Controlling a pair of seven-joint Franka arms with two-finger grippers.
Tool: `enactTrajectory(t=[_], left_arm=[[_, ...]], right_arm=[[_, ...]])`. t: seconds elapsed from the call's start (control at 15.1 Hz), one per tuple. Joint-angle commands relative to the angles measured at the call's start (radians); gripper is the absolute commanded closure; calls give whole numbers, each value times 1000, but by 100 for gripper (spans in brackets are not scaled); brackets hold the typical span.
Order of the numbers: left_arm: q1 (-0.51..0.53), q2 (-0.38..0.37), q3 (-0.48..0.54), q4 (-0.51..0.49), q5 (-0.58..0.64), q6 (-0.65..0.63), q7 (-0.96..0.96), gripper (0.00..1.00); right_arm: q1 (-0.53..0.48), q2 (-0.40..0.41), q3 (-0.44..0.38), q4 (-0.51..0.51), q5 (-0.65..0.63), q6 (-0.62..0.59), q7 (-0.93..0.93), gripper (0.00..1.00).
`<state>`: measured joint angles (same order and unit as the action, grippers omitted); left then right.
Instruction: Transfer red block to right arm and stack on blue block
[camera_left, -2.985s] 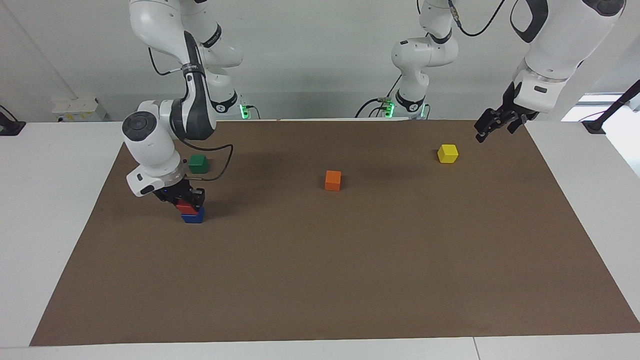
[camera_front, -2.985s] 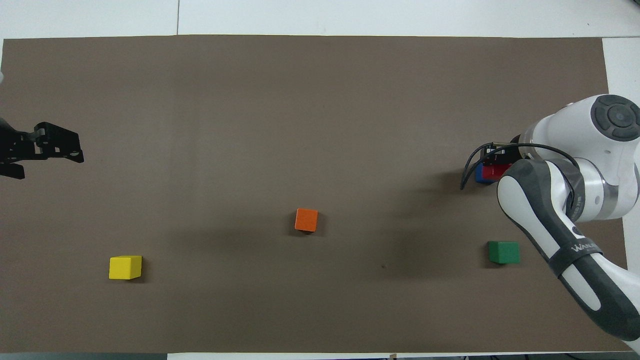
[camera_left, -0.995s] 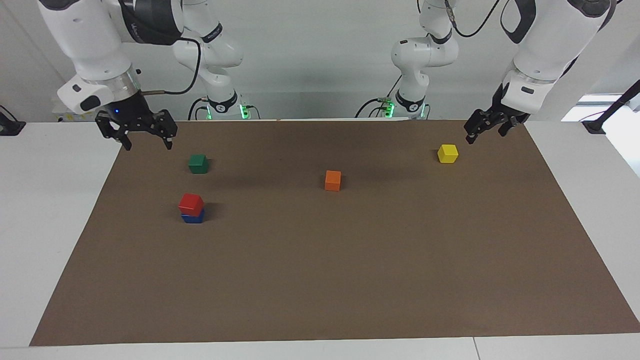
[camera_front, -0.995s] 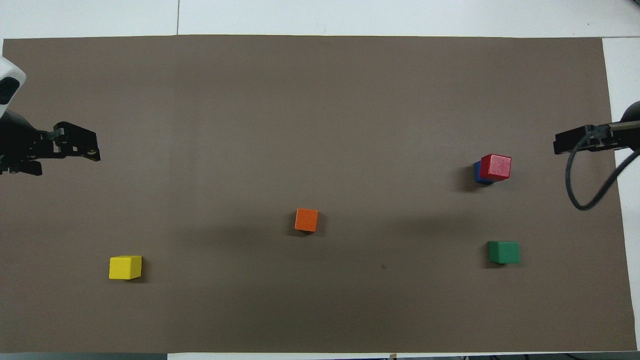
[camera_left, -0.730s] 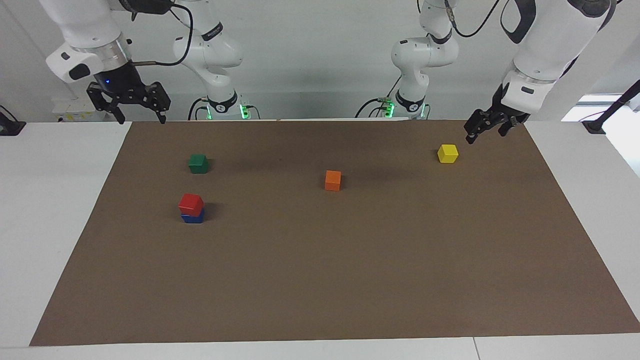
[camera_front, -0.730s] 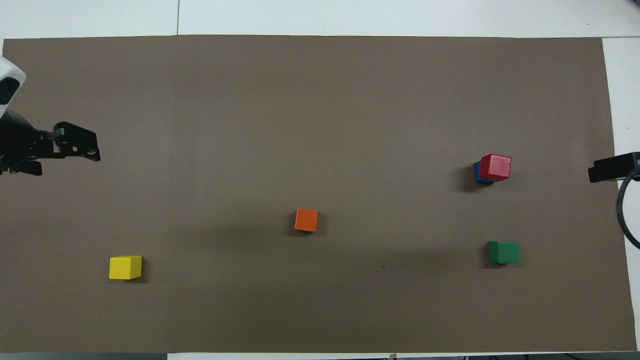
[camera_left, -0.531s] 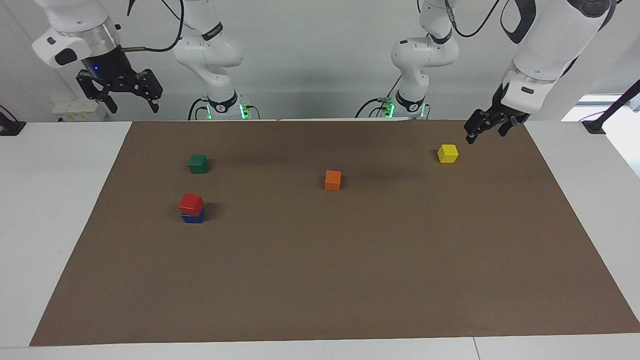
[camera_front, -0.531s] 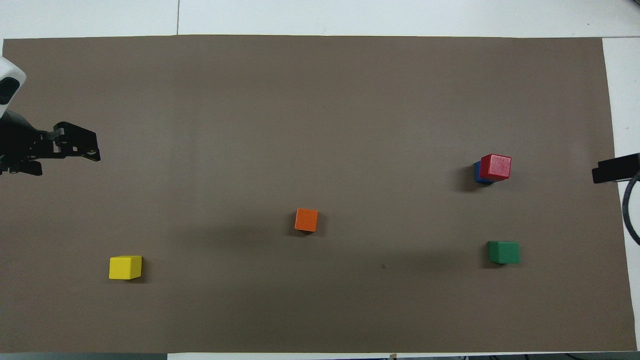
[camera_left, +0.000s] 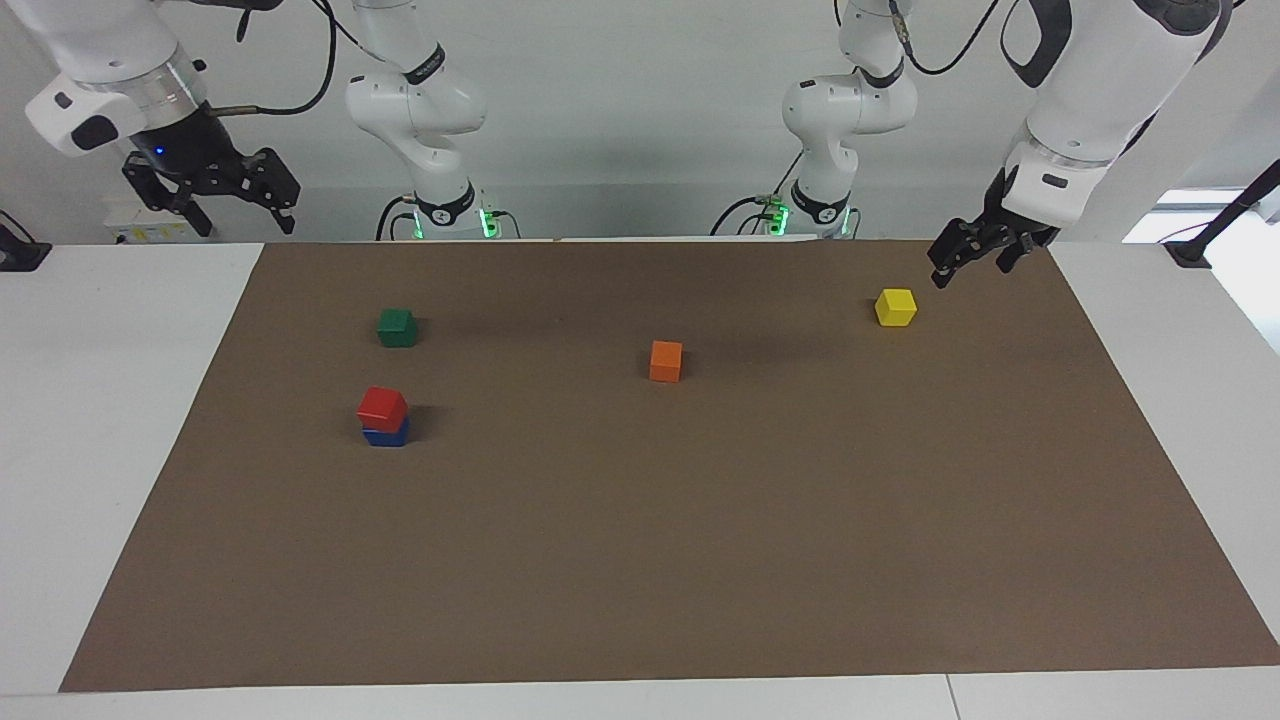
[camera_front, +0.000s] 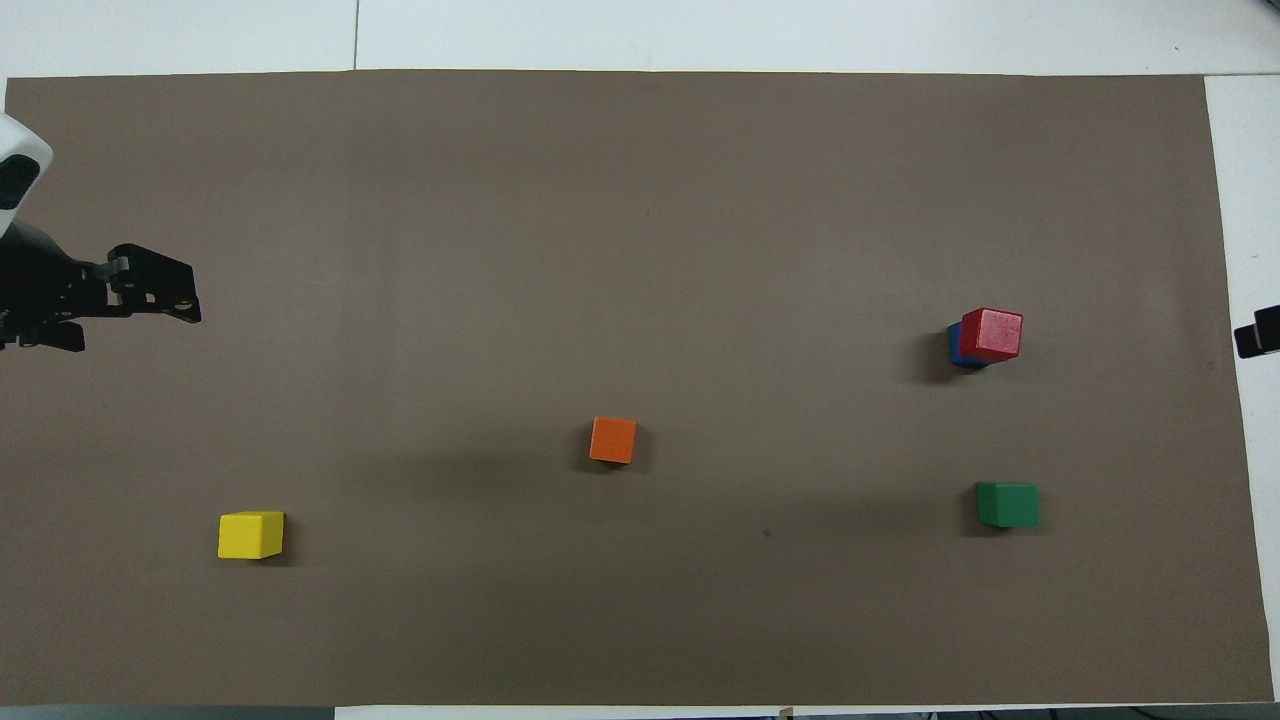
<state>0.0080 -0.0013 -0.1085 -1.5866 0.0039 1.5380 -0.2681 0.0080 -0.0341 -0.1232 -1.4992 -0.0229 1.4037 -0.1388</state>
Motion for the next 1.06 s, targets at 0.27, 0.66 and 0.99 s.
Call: enactTrajectory(t=[0.27, 0.66, 0.99], left_arm=[[0, -23, 7, -26, -15, 5, 0, 0], [0, -23, 7, -24, -15, 5, 0, 0], [0, -23, 7, -26, -15, 5, -2, 0]], right_arm=[[7, 8, -21, 30, 17, -31, 8, 0], [13, 3, -21, 28, 9, -32, 10, 0], [15, 2, -21, 23, 0, -28, 10, 0]])
